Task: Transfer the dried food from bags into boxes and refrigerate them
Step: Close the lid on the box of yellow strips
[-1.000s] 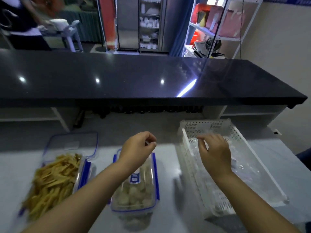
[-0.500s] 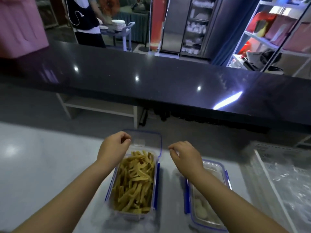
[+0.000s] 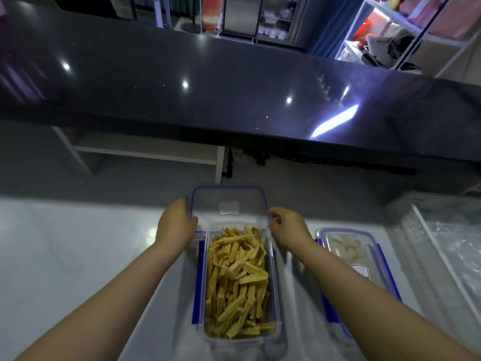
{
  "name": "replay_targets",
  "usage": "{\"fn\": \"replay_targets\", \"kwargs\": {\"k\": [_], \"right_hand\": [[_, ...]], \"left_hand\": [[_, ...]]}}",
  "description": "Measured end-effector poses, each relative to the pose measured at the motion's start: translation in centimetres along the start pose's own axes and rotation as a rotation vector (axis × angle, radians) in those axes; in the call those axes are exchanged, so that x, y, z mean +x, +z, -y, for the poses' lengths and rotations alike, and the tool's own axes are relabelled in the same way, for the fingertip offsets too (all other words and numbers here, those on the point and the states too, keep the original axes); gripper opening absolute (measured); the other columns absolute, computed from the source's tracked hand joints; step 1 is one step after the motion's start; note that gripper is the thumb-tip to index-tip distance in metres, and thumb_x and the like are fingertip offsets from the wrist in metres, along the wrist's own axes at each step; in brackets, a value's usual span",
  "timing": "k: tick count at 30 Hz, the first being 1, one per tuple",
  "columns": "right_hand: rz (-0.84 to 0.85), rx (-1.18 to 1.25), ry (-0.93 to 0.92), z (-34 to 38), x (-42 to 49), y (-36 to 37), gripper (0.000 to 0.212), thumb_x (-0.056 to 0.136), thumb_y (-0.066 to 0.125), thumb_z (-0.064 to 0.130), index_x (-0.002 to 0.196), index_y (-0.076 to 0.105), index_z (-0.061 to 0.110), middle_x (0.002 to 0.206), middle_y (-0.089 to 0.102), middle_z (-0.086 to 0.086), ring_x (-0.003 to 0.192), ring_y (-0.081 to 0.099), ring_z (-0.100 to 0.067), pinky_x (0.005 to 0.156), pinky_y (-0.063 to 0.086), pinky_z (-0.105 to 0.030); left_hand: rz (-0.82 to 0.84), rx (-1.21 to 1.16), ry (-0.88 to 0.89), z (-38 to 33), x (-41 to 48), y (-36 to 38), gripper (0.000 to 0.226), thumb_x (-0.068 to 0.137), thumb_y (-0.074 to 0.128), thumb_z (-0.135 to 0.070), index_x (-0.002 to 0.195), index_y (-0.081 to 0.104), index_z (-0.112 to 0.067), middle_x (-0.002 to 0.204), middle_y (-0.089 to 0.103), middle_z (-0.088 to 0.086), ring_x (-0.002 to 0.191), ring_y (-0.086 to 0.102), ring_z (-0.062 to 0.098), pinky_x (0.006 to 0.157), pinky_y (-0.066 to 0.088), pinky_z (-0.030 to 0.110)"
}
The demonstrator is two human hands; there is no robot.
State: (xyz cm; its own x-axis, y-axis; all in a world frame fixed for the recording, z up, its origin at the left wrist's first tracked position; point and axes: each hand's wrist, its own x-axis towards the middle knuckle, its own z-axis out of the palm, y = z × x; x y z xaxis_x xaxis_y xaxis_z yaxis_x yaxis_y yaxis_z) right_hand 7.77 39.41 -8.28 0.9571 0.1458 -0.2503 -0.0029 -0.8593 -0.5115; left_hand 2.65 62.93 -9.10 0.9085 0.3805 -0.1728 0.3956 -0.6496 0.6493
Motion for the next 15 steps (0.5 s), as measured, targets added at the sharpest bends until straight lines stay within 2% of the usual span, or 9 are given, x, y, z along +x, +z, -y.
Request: {"fn": "replay_targets", "kwargs": {"k": [3,6,8,11,12,15], "right_hand": [[-0.085,0.119,0.055,0.1,0.0,0.2,0.035,0.090,0.053,0.002,0.123,0.061,0.010,0.118,0.066,-0.009,0.105,0.061,-0.023,0.086,0.044,-0.025],[-0.136,0.286,0.084,0.4,-0.1,0.1,0.036,0.089,0.053,0.001,0.123,0.060,0.012,0.112,0.065,-0.004,0.100,0.060,-0.016,0.082,0.043,-0.023],[-0.177,0.384,0.094,0.7,-0.4,-0.2,0.034,0.091,0.054,0.006,0.124,0.058,0.015,0.111,0.063,-0.001,0.100,0.059,-0.016,0.084,0.047,-0.027],[-0.220,0.506,0.101,1.1,-1.2,-0.6,0.033,0.097,0.047,0.017,0.130,0.050,0.016,0.107,0.063,-0.001,0.095,0.062,-0.020,0.089,0.052,-0.042],[-0.221,0.569,0.099,1.2,-1.5,-0.7,0.034,0.099,0.044,0.019,0.133,0.047,0.016,0.105,0.062,0.000,0.092,0.062,-0.019,0.087,0.053,-0.043],[-0.195,0.777,0.052,1.6,-2.6,-1.3,0.029,0.103,0.035,0.023,0.126,0.051,0.016,0.105,0.061,-0.003,0.092,0.062,-0.013,0.081,0.054,-0.033]], "left_hand": [[-0.016,-0.052,-0.017,0.7,0.7,0.0,0.039,0.084,0.055,-0.003,0.123,0.054,-0.003,0.114,0.063,0.015,0.100,0.060,0.031,0.074,0.041,0.029],[-0.055,-0.097,-0.003,0.9,0.6,-0.2,0.028,0.079,0.054,0.003,0.104,0.062,-0.008,0.104,0.062,0.012,0.082,0.059,0.024,0.063,0.041,0.027],[-0.094,-0.142,0.018,0.7,0.3,-0.6,0.026,0.077,0.054,0.005,0.097,0.062,-0.010,0.099,0.059,0.009,0.075,0.057,0.021,0.060,0.040,0.026],[-0.158,-0.211,0.050,0.4,-0.6,-1.3,0.029,0.081,0.057,0.000,0.105,0.062,-0.015,0.096,0.055,0.001,0.075,0.054,0.015,0.059,0.039,0.020],[-0.179,-0.234,0.057,0.5,-1.0,-1.5,0.026,0.083,0.058,-0.003,0.105,0.062,-0.015,0.095,0.057,0.000,0.075,0.054,0.013,0.059,0.040,0.019],[-0.204,-0.354,0.055,0.2,-2.5,-2.1,0.016,0.089,0.054,-0.013,0.101,0.065,-0.015,0.093,0.065,0.002,0.078,0.062,0.016,0.066,0.050,0.028]]}}
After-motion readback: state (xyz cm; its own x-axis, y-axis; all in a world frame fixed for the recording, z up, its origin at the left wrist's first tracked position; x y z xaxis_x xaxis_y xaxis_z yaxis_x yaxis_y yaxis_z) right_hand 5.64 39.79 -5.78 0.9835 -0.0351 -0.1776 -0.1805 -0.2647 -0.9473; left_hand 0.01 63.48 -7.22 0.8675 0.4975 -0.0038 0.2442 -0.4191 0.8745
